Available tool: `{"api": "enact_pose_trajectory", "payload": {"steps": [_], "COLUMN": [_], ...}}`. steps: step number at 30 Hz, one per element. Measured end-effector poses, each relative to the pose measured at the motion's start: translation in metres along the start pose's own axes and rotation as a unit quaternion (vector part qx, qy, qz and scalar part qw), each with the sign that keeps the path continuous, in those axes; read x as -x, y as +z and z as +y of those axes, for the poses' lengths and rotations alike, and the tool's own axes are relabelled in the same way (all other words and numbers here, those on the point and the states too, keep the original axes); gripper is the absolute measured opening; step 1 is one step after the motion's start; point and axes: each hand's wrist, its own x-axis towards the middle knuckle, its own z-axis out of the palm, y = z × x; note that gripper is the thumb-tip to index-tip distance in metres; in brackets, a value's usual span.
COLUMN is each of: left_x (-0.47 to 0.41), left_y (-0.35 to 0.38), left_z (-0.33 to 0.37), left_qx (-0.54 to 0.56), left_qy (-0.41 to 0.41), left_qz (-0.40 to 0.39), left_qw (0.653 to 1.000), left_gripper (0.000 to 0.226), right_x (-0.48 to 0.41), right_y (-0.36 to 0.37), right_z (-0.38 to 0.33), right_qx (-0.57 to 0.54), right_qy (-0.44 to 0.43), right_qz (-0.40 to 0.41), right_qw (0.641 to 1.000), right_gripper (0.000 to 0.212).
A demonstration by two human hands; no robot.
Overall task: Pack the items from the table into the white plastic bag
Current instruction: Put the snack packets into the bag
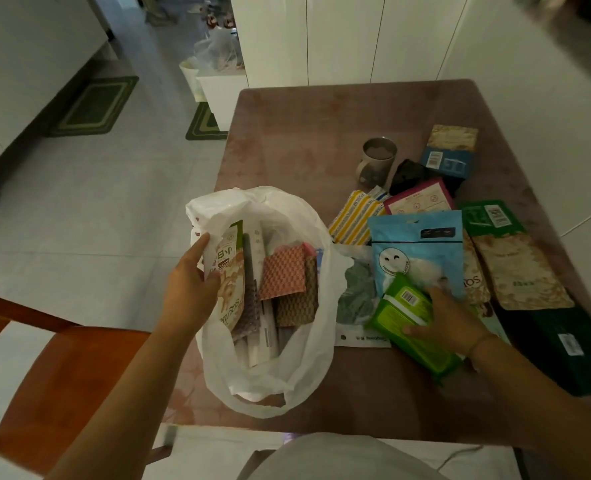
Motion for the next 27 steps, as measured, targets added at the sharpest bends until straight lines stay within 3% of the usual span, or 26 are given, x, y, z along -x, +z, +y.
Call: {"api": "enact_pose_trajectory", "payload": {"steps": [4, 8, 12, 16, 19, 21, 23, 27], "left_x": [0.002, 0.007, 0.009, 0.008, 0.008, 0.008, 0.009, 0.010], "left_y": [0.002, 0.004, 0.003, -0.001, -0.005, -0.008, -0.011, -0.018], "left_z": [0.004, 0.006, 0.006, 0.003, 0.002, 0.001, -0.001, -0.007], "left_qx": [-0.001, -0.005, -0.014, -0.009, -0.008, -0.005, 0.003, 0.019], "left_qy": [0.009, 0.016, 0.017, 0.019, 0.012, 0.013, 0.015, 0.014], "left_qz": [-0.004, -0.004, -0.002, 0.005, 0.012, 0.019, 0.019, 0.023], "left_qw": [1.000, 1.000, 1.000, 1.000, 1.000, 1.000, 1.000, 0.999], "left_gripper": [0.058, 0.059, 0.059, 0.058, 0.059, 0.059, 0.059, 0.058], "right_x": [-0.010, -0.010, -0.004, 0.009, 0.011, 0.010, 0.010, 0.012], "right_y": [-0.002, -0.006, -0.012, -0.042, -0.070, -0.072, -0.055, 0.012], "right_z": [0.000, -0.003, -0.016, -0.065, -0.120, -0.156, -0.188, -0.233], "right_qx": [-0.026, -0.051, -0.170, -0.404, -0.509, -0.525, -0.478, -0.404], "right_qy": [-0.002, -0.016, -0.012, -0.026, -0.096, -0.132, -0.142, -0.096], "right_qz": [-0.048, -0.107, -0.111, -0.085, -0.091, -0.113, -0.138, -0.130], "right_qw": [0.999, 0.993, 0.979, 0.911, 0.851, 0.833, 0.856, 0.900], "right_gripper": [0.078, 0.038, 0.025, 0.027, 0.022, 0.013, 0.014, 0.042]}}
